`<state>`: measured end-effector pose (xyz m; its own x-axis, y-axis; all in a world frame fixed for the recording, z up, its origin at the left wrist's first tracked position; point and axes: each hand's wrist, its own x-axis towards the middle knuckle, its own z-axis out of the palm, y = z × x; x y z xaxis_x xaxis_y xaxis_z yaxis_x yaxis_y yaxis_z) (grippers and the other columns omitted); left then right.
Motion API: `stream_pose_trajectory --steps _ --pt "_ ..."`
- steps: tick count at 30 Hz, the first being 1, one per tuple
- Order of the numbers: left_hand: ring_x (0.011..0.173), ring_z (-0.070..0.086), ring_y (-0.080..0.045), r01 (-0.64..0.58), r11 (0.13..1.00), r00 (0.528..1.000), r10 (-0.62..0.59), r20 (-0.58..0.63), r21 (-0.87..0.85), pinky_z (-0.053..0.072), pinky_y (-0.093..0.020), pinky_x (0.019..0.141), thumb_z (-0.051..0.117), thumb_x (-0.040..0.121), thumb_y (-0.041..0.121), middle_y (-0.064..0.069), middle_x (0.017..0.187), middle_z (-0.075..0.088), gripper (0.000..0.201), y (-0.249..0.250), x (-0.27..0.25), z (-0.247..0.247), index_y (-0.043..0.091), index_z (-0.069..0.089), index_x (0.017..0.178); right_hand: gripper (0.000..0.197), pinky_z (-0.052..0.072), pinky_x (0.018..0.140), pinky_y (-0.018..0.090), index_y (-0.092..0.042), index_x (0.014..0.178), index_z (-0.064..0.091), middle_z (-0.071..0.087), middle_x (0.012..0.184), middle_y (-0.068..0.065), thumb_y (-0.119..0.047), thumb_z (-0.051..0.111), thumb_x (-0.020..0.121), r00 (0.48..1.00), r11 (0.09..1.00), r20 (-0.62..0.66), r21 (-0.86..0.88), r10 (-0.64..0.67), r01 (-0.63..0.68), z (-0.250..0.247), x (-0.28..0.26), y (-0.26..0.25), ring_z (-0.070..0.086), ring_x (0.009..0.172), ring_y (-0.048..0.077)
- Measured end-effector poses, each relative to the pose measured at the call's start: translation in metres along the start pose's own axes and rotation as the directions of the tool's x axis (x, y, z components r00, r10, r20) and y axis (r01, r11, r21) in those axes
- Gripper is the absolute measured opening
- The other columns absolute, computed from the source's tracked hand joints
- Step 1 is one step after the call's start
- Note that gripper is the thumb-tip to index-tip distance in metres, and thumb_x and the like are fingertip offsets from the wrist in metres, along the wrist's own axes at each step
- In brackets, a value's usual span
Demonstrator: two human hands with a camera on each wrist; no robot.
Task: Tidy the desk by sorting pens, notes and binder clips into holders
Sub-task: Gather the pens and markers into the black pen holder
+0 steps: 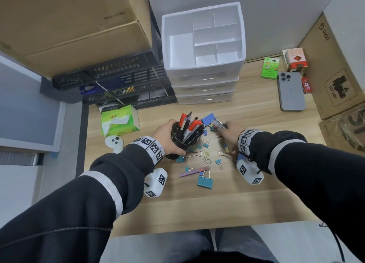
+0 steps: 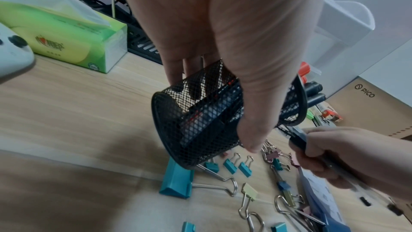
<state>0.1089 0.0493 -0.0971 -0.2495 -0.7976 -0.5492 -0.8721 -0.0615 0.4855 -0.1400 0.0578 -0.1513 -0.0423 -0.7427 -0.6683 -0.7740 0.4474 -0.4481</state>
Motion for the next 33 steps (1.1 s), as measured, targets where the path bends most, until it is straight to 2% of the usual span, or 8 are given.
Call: stream_pose_trajectory --steps 2,4,6,7,10,18,27,33 --pt "0.103 0.064 -0.017 0.013 1.000 1.000 -0.013 -0.011 -0.010 0.054 -0.037 0.095 0.097 0.048 0.030 0.006 0.113 0.065 0.096 -0.005 -0.004 -0.003 0.020 0.048 0.130 0.031 0.041 0.102 0.045 -0.013 0.114 0.059 0.063 0.101 0.011 -0.030 0.038 0.099 0.997 0.996 0.057 -0.064 -0.059 0.063 0.011 -0.004 -0.005 0.057 0.100 0.030" --pt "0.102 0.065 -0.018 0.017 1.000 1.000 -0.017 -0.020 -0.015 0.054 -0.039 0.096 0.097 0.046 0.031 0.005 0.112 0.066 0.096 -0.011 -0.009 -0.005 0.021 0.048 0.128 0.029 0.023 0.115 0.056 -0.023 0.114 0.058 0.063 0.110 0.009 -0.031 0.036 0.097 0.987 0.975 0.112 -0.180 -0.113 0.132 0.022 -0.005 -0.009 0.055 0.109 0.029" --pt "0.102 0.065 -0.017 0.022 1.000 0.999 -0.023 -0.027 -0.011 0.054 -0.039 0.095 0.097 0.045 0.033 0.006 0.112 0.066 0.097 -0.017 -0.014 -0.007 0.021 0.048 0.128 0.016 0.036 0.107 0.046 -0.026 0.100 0.052 0.062 0.107 0.010 -0.030 0.037 0.096 0.970 0.943 0.179 -0.260 -0.163 0.206 0.028 -0.009 -0.013 0.057 0.104 0.028" --pt "0.102 0.065 -0.017 0.026 1.000 0.999 -0.027 -0.030 -0.012 0.054 -0.039 0.096 0.097 0.045 0.034 0.006 0.112 0.066 0.098 -0.021 -0.016 -0.008 0.021 0.048 0.128 0.012 0.043 0.096 0.036 -0.024 0.099 0.049 0.062 0.104 0.009 -0.030 0.038 0.098 0.958 0.920 0.218 -0.304 -0.187 0.249 0.032 -0.012 -0.016 0.058 0.097 0.027" --pt "0.104 0.064 -0.017 0.023 0.999 0.999 -0.024 -0.039 -0.026 0.053 -0.038 0.096 0.098 0.047 0.032 0.005 0.115 0.066 0.098 -0.029 -0.023 -0.009 0.019 0.048 0.130 0.010 0.043 0.076 0.029 -0.023 0.100 0.048 0.062 0.098 0.003 -0.031 0.044 0.096 0.923 0.834 0.307 -0.424 -0.233 0.352 0.041 -0.020 -0.021 0.056 0.086 0.022" --pt "0.102 0.065 -0.017 0.021 0.998 0.998 -0.024 -0.066 -0.051 0.053 -0.039 0.096 0.097 0.047 0.029 0.003 0.113 0.066 0.093 -0.051 -0.039 -0.009 0.017 0.051 0.126 0.046 0.048 0.076 0.028 -0.022 0.125 0.056 0.065 0.114 -0.001 -0.039 0.068 0.084 0.880 0.690 0.390 -0.558 -0.272 0.461 0.074 -0.027 -0.034 0.062 0.098 0.020" --pt "0.108 0.062 -0.017 0.030 0.999 0.997 -0.032 -0.071 -0.024 0.049 -0.032 0.098 0.098 0.050 0.027 0.004 0.120 0.064 0.099 -0.068 -0.049 -0.012 0.016 0.049 0.135 0.026 0.057 0.080 0.033 -0.028 0.108 0.064 0.066 0.094 -0.005 -0.028 0.067 0.082 0.872 0.624 0.444 -0.627 -0.207 0.467 0.097 -0.029 -0.047 0.064 0.087 0.018" --pt "0.106 0.059 -0.012 0.033 0.999 0.998 -0.034 -0.055 -0.024 0.046 -0.026 0.094 0.097 0.051 0.028 0.005 0.122 0.063 0.103 -0.059 -0.050 -0.014 0.017 0.046 0.140 0.023 0.053 0.075 0.031 -0.025 0.105 0.061 0.064 0.097 -0.002 -0.028 0.062 0.082 0.878 0.647 0.378 -0.598 -0.292 0.473 0.079 -0.035 -0.042 0.060 0.086 0.019"
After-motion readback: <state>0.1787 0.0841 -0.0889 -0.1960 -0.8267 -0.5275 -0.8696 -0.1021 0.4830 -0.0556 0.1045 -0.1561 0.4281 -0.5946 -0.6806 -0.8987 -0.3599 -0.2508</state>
